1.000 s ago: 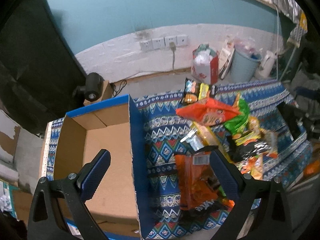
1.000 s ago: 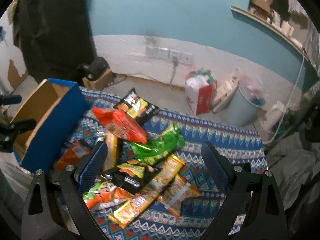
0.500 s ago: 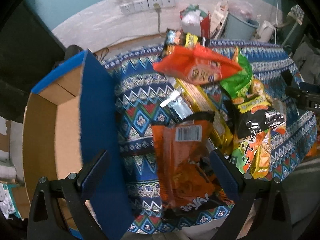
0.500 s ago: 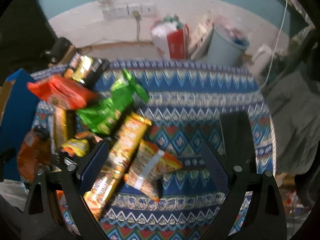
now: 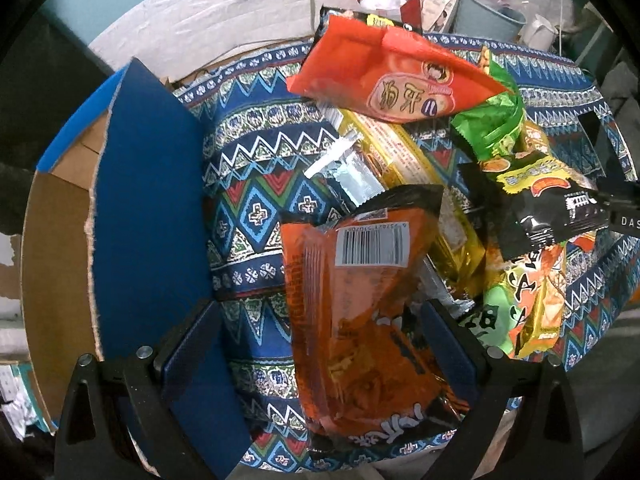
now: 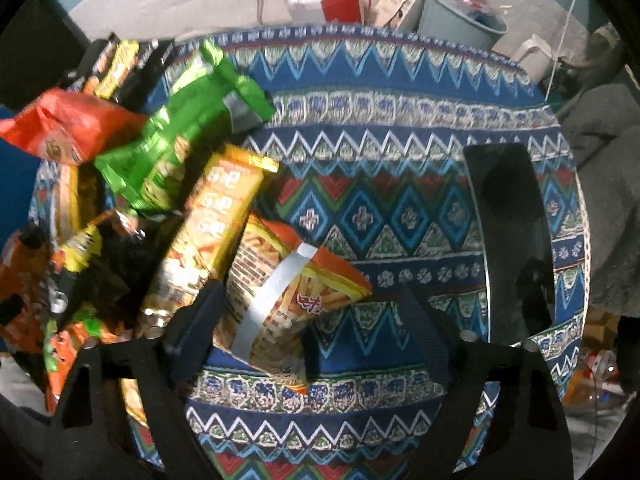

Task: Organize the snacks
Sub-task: 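Grasp orange chip bag with left tool while right tool grasps striped orange snack bag, then carry both held bags over the cardboard box and lower them in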

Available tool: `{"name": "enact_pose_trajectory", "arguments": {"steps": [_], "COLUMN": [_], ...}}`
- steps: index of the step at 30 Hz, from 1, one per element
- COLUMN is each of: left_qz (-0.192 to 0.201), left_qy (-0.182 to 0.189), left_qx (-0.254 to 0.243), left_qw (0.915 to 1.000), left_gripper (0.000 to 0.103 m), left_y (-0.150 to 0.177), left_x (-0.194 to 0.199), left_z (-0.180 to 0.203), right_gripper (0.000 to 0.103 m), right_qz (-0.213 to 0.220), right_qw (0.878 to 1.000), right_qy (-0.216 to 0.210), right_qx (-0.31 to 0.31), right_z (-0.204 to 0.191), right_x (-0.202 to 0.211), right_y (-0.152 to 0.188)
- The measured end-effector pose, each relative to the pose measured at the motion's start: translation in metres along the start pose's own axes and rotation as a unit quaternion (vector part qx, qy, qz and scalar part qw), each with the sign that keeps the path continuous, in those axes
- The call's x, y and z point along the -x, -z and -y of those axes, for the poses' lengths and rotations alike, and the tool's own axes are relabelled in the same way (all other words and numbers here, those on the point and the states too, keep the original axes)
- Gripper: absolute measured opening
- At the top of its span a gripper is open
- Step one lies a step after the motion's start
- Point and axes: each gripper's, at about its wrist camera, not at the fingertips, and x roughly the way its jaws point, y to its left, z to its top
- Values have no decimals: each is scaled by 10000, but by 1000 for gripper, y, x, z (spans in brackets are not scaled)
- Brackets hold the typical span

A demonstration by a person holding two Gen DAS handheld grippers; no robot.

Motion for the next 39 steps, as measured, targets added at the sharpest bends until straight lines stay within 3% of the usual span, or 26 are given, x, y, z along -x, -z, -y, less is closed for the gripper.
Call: {"name": "enact_pose_trajectory", "arguments": {"steps": [4,7,12,15,17,18,26,30,39], "left_qz": [-165,-291,-332,-377,-494,-498,-198,8,582], "left_qy": [141,246,296,307,437,491,442,336,256], "left_qx": [-4,13,27,-17,-39,-33,-39,-135,-257], "left_qw": [9998,9993,9990,9988,9978,9975,9988,9993,9976], "left_gripper": [101,101,101,83,65,62,46,45,45], "left_y": [1,-1,-6,-9,-9,-4,2,2,12], "left_x": [-11,-21,-34,-42,-48,-50,-29,-17,32], "left_z": [1,2,3,3,2,3,1,0,0], "right_gripper": [73,74,76,74,57,47,38,37,37], "right_qz": [-76,-56,-167,-245,-324,-354,-12,332,949], "right_qw": [9999,9997,9998,9992,9987,9986,9995,9982,9926], "right_qy": [57,199,-39,-190,-298,-324,15,150,-77], "right_qx": [82,136,-120,-249,-251,-241,304,485,757], "right_z": [1,3,14,17,16,16,-4,-16,-31], "right_x": [-3,-4,-15,-26,-32,-33,-12,14,66], "right_y": [1,1,-6,-13,-16,-17,-3,-10,-3]}}
